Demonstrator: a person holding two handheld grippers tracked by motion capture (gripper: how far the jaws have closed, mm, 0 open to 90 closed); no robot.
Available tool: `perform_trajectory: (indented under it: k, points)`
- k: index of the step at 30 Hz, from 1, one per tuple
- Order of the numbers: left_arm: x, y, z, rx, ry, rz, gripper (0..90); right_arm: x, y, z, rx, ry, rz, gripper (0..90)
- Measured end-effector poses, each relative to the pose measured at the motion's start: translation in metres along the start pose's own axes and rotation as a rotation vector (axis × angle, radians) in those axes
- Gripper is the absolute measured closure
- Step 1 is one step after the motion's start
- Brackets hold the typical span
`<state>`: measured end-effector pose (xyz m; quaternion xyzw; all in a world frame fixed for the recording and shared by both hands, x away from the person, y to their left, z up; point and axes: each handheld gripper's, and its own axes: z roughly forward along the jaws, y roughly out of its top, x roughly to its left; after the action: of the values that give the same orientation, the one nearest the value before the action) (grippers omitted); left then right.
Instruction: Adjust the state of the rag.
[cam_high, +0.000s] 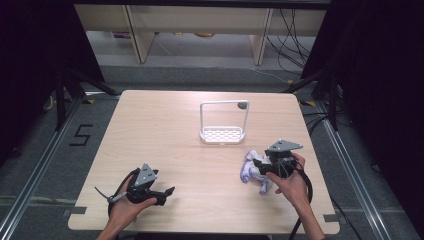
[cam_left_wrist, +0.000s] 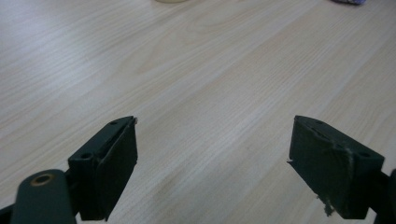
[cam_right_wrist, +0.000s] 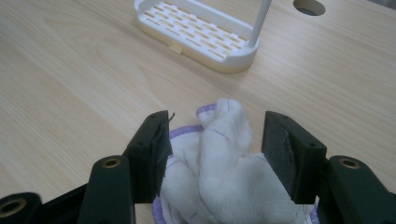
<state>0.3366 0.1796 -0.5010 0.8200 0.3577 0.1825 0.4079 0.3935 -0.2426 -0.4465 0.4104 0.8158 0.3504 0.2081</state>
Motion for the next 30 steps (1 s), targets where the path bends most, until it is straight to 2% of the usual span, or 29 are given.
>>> perform_trajectory:
  k: [4,5,6,7,8,10,12,13,14,15,16,19,20,21,24,25,26,27,28,29,30]
  points:
    - [0.002,0.000,-0.001,0.008,0.000,0.011,15.0,-0.001,0.003,0.014,0.036,-0.009,-0.028,46.3]
    - [0.003,0.000,-0.001,0.009,-0.004,0.012,15.0,-0.001,0.003,0.018,0.063,-0.011,-0.018,47.2]
    - [0.003,0.000,-0.001,0.009,-0.004,0.012,15.0,-0.001,0.003,0.018,0.063,-0.011,-0.018,47.2]
    - [0.003,0.000,-0.001,0.007,-0.001,0.010,15.0,-0.001,0.004,0.021,0.073,-0.012,-0.016,49.5]
    - [0.004,0.000,-0.001,-0.003,-0.006,0.005,15.0,0.000,0.003,0.027,0.101,-0.022,-0.044,55.6]
    - [0.004,-0.001,-0.001,0.002,-0.003,0.001,15.0,0.000,0.002,0.032,0.136,-0.039,-0.062,63.6]
    - [0.004,-0.001,0.000,0.003,-0.005,0.008,15.0,0.000,0.001,0.033,0.139,-0.046,-0.067,71.8]
    - [0.003,-0.001,0.000,-0.005,-0.005,-0.004,15.1,-0.001,0.001,0.032,0.137,-0.041,-0.079,74.5]
    - [0.003,-0.001,0.000,-0.005,-0.005,-0.004,15.1,-0.001,0.001,0.032,0.137,-0.041,-0.079,74.5]
    - [0.003,0.000,0.000,0.013,-0.012,0.015,15.2,0.000,0.003,0.027,0.104,-0.038,-0.082,79.6]
    - [0.003,-0.001,0.000,0.014,-0.008,0.018,15.2,0.001,0.004,0.024,0.103,-0.030,-0.075,80.6]
    - [0.003,0.000,-0.001,0.014,-0.013,0.020,15.2,0.003,0.009,0.016,0.077,-0.017,-0.075,82.2]
    - [0.002,0.000,0.000,-0.001,-0.009,0.007,15.2,0.005,0.011,0.012,0.067,-0.004,-0.070,82.6]
    - [0.002,0.000,-0.001,-0.002,-0.007,0.007,15.2,0.010,0.020,0.000,0.018,0.025,-0.077,83.4]
    - [0.003,0.000,-0.001,-0.021,-0.015,-0.015,15.2,0.018,0.033,-0.017,-0.051,0.063,-0.092,83.9]
    - [0.004,0.000,-0.002,-0.015,-0.018,-0.008,15.2,0.022,0.037,-0.024,-0.070,0.073,-0.088,83.9]
    - [0.004,0.000,-0.002,-0.015,-0.018,-0.008,15.2,0.022,0.037,-0.024,-0.070,0.073,-0.088,83.9]
    - [0.004,0.000,-0.001,-0.037,-0.028,-0.029,15.2,0.030,0.048,-0.037,-0.123,0.108,-0.095,84.0]
    - [0.004,0.000,-0.001,-0.038,-0.029,-0.028,15.2,0.034,0.053,-0.041,-0.156,0.130,-0.098,84.1]
    - [0.004,0.000,-0.002,-0.044,-0.034,-0.036,15.2,0.037,0.056,-0.044,-0.168,0.154,-0.093,84.1]
    - [0.004,0.000,-0.002,-0.049,-0.039,-0.044,15.2,0.042,0.061,-0.046,-0.189,0.189,-0.115,84.1]
